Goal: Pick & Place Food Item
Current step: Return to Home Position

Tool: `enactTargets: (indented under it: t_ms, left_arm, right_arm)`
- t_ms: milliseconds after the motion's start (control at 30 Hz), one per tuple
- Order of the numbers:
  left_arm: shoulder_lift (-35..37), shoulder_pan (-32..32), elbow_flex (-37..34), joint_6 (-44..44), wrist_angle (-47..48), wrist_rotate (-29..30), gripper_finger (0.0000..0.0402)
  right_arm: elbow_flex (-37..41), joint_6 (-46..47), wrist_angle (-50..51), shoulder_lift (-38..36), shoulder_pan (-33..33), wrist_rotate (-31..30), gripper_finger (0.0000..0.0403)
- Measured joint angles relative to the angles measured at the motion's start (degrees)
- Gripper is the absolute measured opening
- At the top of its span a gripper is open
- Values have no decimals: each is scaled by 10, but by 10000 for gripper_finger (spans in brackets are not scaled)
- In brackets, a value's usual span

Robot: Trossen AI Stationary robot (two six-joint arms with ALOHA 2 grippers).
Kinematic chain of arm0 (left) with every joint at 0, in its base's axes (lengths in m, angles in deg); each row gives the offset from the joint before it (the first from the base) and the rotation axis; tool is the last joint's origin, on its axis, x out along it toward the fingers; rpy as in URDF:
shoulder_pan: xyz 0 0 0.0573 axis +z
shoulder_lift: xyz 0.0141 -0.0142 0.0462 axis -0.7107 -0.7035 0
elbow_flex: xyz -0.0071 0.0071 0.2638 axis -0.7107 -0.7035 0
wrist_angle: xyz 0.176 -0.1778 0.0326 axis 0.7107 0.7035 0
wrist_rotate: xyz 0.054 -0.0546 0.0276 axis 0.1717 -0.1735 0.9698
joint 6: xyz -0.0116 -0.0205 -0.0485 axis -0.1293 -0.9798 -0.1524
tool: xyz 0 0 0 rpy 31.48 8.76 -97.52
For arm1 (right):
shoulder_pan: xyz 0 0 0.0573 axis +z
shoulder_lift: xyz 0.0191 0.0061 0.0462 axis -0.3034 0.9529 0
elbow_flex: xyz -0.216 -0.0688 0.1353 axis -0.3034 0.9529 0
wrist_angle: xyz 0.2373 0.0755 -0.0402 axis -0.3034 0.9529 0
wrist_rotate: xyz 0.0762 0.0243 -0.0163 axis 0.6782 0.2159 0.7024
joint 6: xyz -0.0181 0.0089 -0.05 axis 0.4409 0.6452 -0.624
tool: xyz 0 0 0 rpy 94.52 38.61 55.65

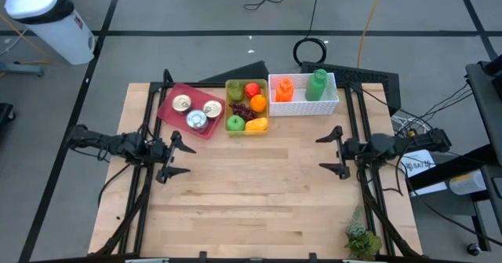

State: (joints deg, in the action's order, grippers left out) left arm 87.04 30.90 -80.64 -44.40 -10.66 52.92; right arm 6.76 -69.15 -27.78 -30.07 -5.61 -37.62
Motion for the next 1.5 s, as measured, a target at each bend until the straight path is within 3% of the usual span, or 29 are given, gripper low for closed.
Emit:
enactTargets:
  t_ms: [200, 1500]
  left_arm:
    - [0, 0, 0, -1, 1, 0, 328]
    - [0, 0, 1, 0, -3, 0, 328]
  right_arm:
    - [1, 63, 10, 18, 0, 1, 391]
    - [3, 64, -4, 25, 0, 0, 391]
